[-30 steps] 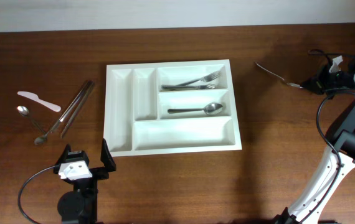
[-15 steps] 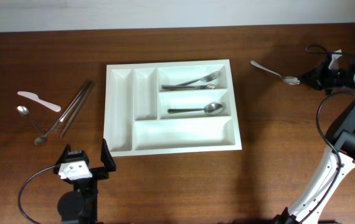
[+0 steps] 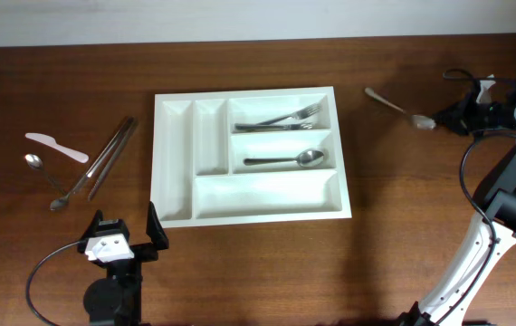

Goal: Pack container

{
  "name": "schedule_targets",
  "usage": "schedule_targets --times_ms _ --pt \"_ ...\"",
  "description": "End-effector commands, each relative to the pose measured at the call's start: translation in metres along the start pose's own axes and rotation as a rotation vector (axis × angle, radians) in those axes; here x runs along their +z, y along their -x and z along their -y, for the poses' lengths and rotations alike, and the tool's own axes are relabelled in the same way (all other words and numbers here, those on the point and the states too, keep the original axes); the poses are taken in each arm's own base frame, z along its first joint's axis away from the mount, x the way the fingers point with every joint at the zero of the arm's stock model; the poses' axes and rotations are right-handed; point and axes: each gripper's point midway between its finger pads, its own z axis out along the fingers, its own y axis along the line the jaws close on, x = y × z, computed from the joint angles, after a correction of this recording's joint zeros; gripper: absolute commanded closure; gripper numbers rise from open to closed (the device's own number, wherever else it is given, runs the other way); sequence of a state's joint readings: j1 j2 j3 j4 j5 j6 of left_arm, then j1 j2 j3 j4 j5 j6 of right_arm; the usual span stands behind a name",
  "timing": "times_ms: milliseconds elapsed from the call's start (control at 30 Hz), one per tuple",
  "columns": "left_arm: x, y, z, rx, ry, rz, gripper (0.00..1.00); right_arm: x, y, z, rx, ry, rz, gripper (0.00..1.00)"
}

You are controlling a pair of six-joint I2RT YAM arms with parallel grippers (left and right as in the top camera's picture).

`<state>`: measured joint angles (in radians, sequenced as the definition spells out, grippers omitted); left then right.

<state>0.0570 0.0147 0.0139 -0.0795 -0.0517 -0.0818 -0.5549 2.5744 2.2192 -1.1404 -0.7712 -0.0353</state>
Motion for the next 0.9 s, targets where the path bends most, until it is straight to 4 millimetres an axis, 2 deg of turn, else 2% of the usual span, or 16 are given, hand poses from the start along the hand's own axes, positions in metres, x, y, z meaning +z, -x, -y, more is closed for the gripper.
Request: schedule_targets --times_ms 0,367,500,700,867 --pt "0.0 -0.001 0.003 0.016 -0.015 0.001 0.01 0.01 -0.007 0.007 0.005 -0.026 -0.029 0.78" --pt "0.0 -0.001 0.003 0.016 -0.015 0.001 0.01 0.026 -0.014 0.008 -0.03 -0.128 -0.059 0.76" --pt "0.0 -0.001 0.003 0.016 -0.015 0.001 0.01 0.028 -0.004 0.006 -0.016 -0.123 -0.021 0.68" --pt "0.0 -0.001 0.003 0.016 -0.015 0.001 0.01 0.028 0.0 0.005 -0.026 -0.119 -0.009 0.48" --pt "0.0 -0.001 0.003 0.016 -0.015 0.001 0.01 0.027 0.003 0.0 -0.052 -0.08 0.001 0.4"
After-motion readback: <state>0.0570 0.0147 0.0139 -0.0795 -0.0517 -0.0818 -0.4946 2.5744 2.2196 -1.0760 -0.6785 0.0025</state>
